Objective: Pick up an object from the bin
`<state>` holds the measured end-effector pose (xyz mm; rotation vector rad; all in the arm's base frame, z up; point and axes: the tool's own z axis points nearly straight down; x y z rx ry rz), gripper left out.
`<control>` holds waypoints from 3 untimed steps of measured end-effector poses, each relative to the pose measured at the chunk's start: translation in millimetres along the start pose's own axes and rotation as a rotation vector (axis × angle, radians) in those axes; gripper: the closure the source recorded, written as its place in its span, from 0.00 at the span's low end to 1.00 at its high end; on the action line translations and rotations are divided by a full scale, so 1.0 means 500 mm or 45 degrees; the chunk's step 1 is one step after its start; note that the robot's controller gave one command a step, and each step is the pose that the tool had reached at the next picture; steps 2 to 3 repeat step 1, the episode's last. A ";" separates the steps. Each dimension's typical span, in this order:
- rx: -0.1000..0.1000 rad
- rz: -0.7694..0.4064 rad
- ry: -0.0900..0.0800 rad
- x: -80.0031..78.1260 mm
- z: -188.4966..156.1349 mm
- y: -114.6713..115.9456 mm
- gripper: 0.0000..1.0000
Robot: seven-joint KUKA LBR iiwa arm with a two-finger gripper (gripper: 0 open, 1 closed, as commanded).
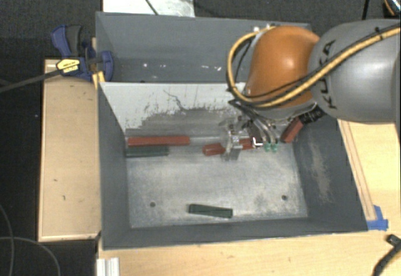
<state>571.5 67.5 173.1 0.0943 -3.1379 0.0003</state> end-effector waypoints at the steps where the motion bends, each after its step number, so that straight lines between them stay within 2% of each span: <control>1: -0.001 -0.035 -0.018 0.013 -0.203 0.015 1.00; 3: -0.001 -0.035 -0.018 0.013 -0.203 0.015 1.00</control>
Offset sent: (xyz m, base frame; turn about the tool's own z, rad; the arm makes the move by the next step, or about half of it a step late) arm -0.0087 0.0069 0.0955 -0.0342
